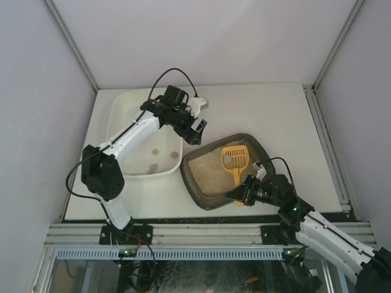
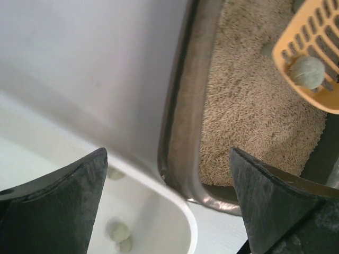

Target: Clean the litter box

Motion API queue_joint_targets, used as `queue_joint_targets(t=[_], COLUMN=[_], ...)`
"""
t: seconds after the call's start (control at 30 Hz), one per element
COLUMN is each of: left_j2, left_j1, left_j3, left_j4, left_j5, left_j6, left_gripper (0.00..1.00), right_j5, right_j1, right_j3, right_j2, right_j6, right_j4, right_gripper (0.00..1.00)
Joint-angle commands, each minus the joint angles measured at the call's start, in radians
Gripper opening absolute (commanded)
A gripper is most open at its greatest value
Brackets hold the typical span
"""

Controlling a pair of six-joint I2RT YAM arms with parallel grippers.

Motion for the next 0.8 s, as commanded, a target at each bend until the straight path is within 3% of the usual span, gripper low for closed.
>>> queue_joint_targets(t=[0.0,0.23,0.37,0.5,0.63,0.77], left_j2=[0.069,0.136,0.186,0.264,0.301,0.282], left_j1=[-0.074,-0.138,-0.167,-0.18,-0.18,-0.18], left_j3=[0.054,0.037,0.029,0.079,0.124,0.098], left_j4=[-0.026,0.003,0.048,0.05,0.032,0.03], left_j5=[0.042,0.004,-0.091,-0.159,-0.156,-0.112], left_j6=[0.117,0.156,0.18,0.163,0.1,0.007], left_gripper=[1.0,1.0,1.0,0.84,0.57,0.39], right_j5=[-0.005,-0.02,-0.031,-0.034,-0.052,-0.053], right_j1=[-0.007,-0.017,0.002,-0.004,-0.018,-0.013], right_j3=[0.041,0.065,0.121,0.125,0.11,0.079], right_j2=[-0.025,-0.083,-0.028,-0.042,-0.03,-0.037], right_j6=[0.005,0.01,-0.041,-0.047,-0.046,-0.02], right_j4=[0.054,-0.011,-0.095,-0.067,-0.052,0.005], right_gripper=[0.0,0.0,0.0,0.0,0.0,0.0])
